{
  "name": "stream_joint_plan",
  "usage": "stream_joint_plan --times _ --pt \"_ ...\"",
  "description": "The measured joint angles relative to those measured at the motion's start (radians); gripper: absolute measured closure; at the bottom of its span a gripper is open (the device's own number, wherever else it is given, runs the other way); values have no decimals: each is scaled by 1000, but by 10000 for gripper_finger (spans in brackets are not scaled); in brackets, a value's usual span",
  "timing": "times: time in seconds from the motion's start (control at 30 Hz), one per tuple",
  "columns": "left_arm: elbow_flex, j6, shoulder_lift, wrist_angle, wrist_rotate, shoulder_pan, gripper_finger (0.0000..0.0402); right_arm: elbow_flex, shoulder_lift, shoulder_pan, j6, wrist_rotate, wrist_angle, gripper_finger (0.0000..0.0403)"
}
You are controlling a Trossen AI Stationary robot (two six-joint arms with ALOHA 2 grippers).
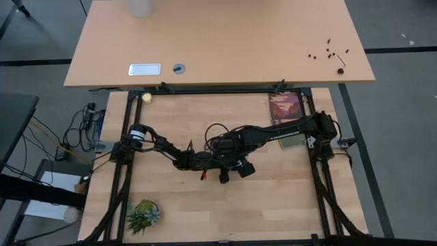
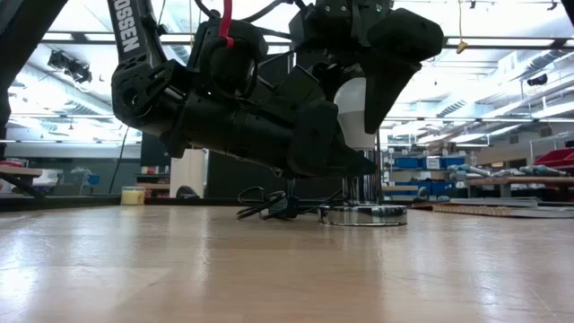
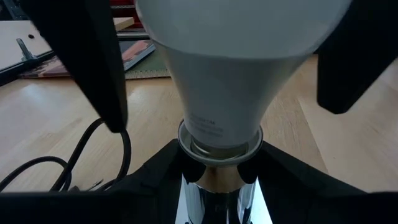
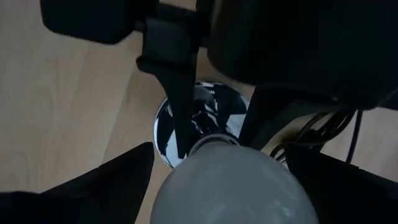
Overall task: Screw lightbulb
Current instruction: Insert the lightbulb into the silver lamp
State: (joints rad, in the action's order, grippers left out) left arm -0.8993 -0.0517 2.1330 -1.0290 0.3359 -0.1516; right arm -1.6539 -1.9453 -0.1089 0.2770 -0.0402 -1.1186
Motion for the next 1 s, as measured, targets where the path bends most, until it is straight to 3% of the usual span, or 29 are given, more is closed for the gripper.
stream_joint_plan --times 0.17,0.47,0.63,0.83,1.0 --pt "0 -2 0 2 0 0 218 0 0 0 9 -12 3 51" --pt "0 -5 0 2 0 0 218 0 0 0 -15 -16 -5 148" --pt "0 -44 0 8 9 0 218 0 0 1 -148 -6 -5 150" --pt "0 -71 0 9 29 -2 218 0 0 1 -346 6 -2 114" --pt "0 -84 0 9 33 -1 218 0 0 0 -563 -1 14 127"
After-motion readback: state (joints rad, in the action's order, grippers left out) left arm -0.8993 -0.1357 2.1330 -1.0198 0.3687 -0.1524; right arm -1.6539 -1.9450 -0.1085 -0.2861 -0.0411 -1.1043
